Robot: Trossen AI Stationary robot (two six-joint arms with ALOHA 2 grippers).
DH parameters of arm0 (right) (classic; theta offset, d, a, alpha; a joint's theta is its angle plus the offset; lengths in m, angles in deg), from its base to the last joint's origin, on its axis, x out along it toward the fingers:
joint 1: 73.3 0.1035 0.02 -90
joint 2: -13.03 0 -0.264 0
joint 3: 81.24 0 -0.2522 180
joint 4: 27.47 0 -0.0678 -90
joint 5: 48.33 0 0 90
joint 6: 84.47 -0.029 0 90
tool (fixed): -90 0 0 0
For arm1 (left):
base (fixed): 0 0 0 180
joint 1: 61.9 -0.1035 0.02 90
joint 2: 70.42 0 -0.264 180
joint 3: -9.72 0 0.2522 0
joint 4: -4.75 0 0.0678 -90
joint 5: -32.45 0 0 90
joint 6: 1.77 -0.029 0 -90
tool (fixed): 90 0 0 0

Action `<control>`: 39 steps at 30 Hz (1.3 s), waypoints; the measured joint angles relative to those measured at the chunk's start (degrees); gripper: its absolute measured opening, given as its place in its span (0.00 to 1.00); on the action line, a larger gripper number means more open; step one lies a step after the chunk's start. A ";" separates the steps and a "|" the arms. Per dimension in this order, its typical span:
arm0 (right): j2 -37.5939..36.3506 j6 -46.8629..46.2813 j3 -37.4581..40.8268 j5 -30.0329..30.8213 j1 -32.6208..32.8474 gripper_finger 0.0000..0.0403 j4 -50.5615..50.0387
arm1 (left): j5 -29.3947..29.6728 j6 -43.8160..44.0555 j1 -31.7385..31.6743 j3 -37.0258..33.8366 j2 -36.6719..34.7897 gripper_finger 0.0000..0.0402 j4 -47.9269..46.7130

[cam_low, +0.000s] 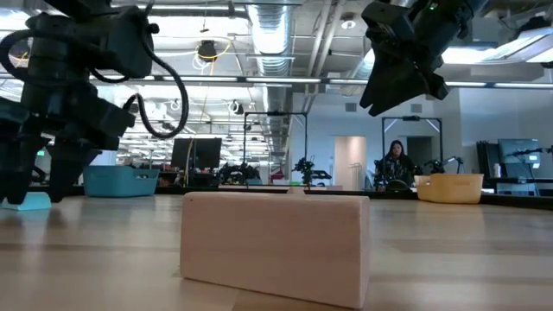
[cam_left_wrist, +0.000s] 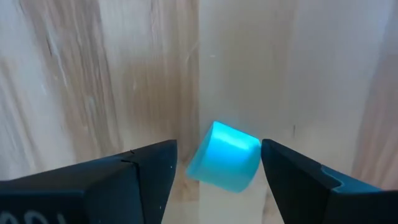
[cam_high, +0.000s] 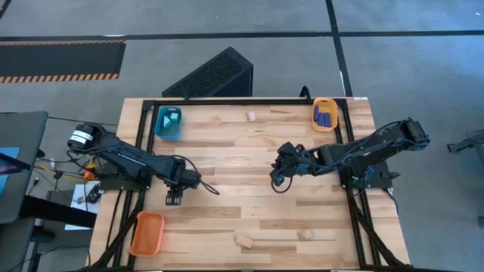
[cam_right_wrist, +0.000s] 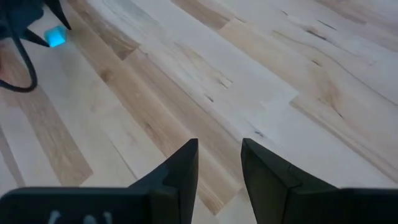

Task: Sort & place blocks by color
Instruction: Put the light blue block into the blue bin

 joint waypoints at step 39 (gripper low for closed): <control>6.14 -19.28 0.00 -3.73 9.25 0.33 3.78 | 2.86 -4.97 -28.18 15.25 7.37 0.26 24.02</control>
